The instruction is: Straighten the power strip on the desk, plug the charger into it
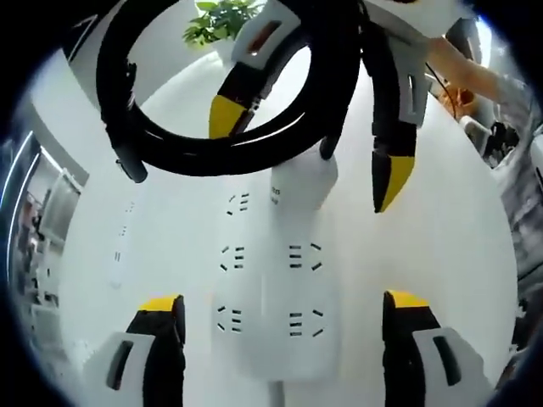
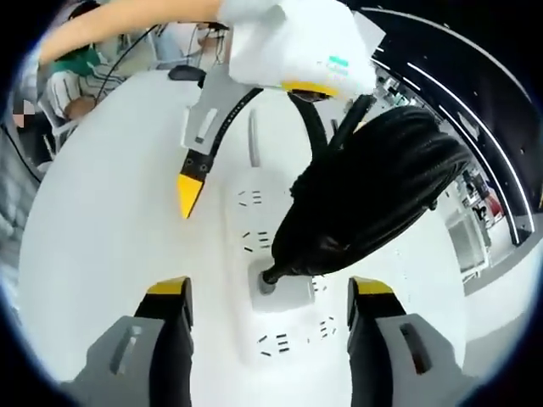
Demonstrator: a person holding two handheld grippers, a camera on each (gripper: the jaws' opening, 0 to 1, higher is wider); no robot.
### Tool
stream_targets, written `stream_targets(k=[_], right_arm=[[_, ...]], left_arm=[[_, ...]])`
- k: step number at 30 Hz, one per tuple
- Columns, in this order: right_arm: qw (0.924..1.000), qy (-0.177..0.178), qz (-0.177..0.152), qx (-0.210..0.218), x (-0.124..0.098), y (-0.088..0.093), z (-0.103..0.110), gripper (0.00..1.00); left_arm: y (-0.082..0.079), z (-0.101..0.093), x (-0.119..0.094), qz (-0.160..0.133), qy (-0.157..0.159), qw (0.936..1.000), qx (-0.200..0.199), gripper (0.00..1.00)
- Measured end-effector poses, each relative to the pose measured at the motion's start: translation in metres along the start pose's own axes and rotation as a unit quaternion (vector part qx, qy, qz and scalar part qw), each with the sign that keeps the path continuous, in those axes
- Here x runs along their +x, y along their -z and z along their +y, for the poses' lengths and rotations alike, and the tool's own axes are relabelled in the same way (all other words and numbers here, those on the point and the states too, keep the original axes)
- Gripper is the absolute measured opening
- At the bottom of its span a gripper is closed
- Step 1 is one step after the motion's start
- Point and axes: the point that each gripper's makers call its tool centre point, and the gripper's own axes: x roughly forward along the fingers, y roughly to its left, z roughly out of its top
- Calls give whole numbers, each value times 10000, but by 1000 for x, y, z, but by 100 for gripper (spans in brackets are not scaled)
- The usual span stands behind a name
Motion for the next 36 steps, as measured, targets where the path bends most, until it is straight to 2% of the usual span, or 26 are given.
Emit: stream_targets(k=[3, 8, 15, 18, 20, 22, 26, 31, 33, 36], right_arm=[[9999, -28, -86, 81, 0, -1, 2, 85], [9996, 24, -236, 121, -1, 0, 5, 99], [9983, 212, -510, 166, -9, -5, 1, 100], [9959, 345, -786, 272, -13, -12, -1, 100], [9936, 459, -980, 331, -16, -17, -3, 100], [9910, 564, -1146, 391, -20, -20, -5, 100], [9880, 777, -1269, 407, -25, -20, -8, 100], [9830, 898, -1500, 555, -35, -20, -7, 100], [9832, 898, -1487, 569, -38, -16, -5, 100], [9818, 1101, -1472, 484, -44, -11, -6, 100]], left_arm=[[-3, -4, -1, -121, -50, 9999, 9, 99], [2, -5, -5, -130, -121, 9998, 14, 99], [-2, -15, -14, -416, -281, 9987, -39, 99], [-2, -10, -19, -610, -424, 9972, -71, 99], [-4, 1, -25, -789, -702, 9944, -64, 99], [-7, 2, -31, -993, -779, 9920, -42, 99], [-13, 4, -39, -1216, -971, 9878, -70, 99], [-13, 8, -48, -1323, -1387, 9815, 22, 99], [-12, 8, -51, -1352, -1474, 9798, 6, 99], [-7, 9, -57, -1323, -1697, 9766, 17, 99]])
